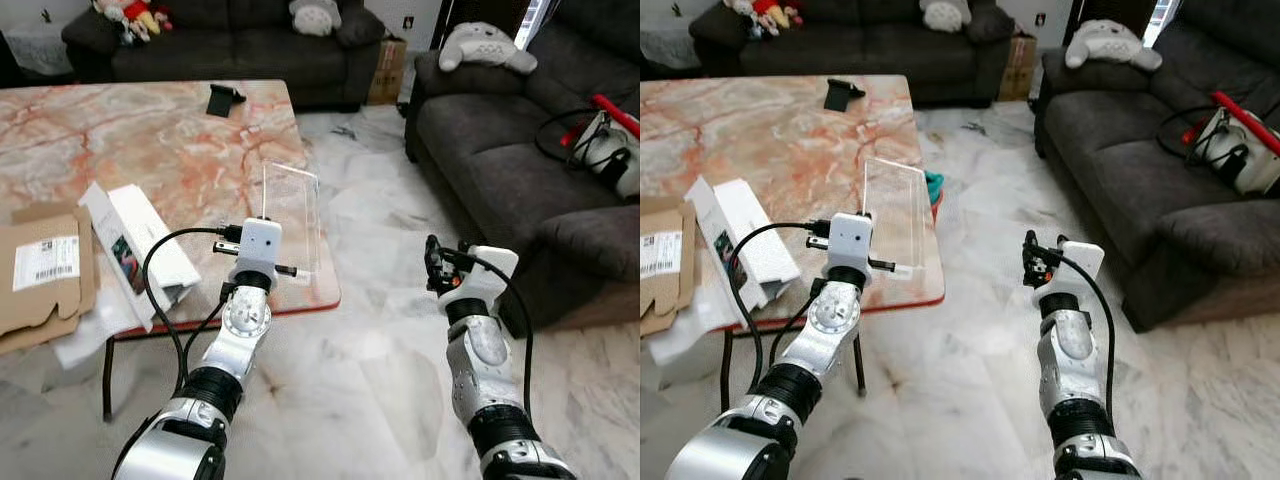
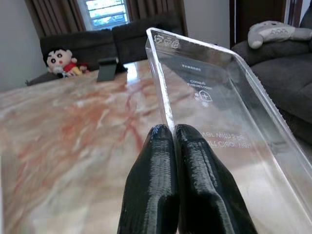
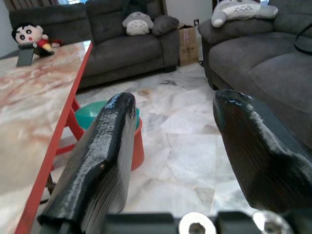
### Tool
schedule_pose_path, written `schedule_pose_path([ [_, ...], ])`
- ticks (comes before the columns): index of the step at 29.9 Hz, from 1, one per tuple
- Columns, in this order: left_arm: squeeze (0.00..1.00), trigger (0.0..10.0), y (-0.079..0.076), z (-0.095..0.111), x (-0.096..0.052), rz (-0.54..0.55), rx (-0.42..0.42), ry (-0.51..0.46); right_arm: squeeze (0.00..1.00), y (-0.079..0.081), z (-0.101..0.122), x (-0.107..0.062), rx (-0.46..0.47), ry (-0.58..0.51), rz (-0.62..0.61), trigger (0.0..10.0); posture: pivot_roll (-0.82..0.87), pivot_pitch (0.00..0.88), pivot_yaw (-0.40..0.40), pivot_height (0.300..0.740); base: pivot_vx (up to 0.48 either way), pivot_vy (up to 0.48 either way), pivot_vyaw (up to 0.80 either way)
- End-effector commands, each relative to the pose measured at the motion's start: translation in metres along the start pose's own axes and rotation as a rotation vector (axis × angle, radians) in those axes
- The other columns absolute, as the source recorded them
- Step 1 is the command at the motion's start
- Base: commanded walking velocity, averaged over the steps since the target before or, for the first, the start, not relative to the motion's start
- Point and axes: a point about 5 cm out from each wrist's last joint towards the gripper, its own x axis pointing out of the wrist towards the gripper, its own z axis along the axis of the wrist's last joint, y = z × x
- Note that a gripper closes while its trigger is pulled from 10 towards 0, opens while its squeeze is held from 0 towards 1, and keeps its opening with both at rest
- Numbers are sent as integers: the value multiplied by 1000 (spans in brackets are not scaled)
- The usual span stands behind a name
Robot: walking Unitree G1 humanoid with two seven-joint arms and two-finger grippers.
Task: Picking trash to rubbish bin
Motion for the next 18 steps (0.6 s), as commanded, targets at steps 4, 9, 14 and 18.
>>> schedule_pose_path([
  [4,0,10000,-2,3,-2,-9,8,-31,0,0,5,1,6,-31,-2,10000,56,0,-59,740,-307,0,0],
  [9,0,10000,-2,3,-2,-11,8,-33,0,0,5,1,9,-32,-1,10000,56,0,-59,740,-305,0,0],
  [14,0,10000,-1,4,-2,-12,8,-37,0,-1,5,1,9,-29,-4,10000,57,0,-58,740,-300,0,0],
  [18,0,10000,-1,3,-2,-11,10,-37,0,-3,3,-1,8,-24,-8,10000,57,0,-58,740,-300,0,0],
])
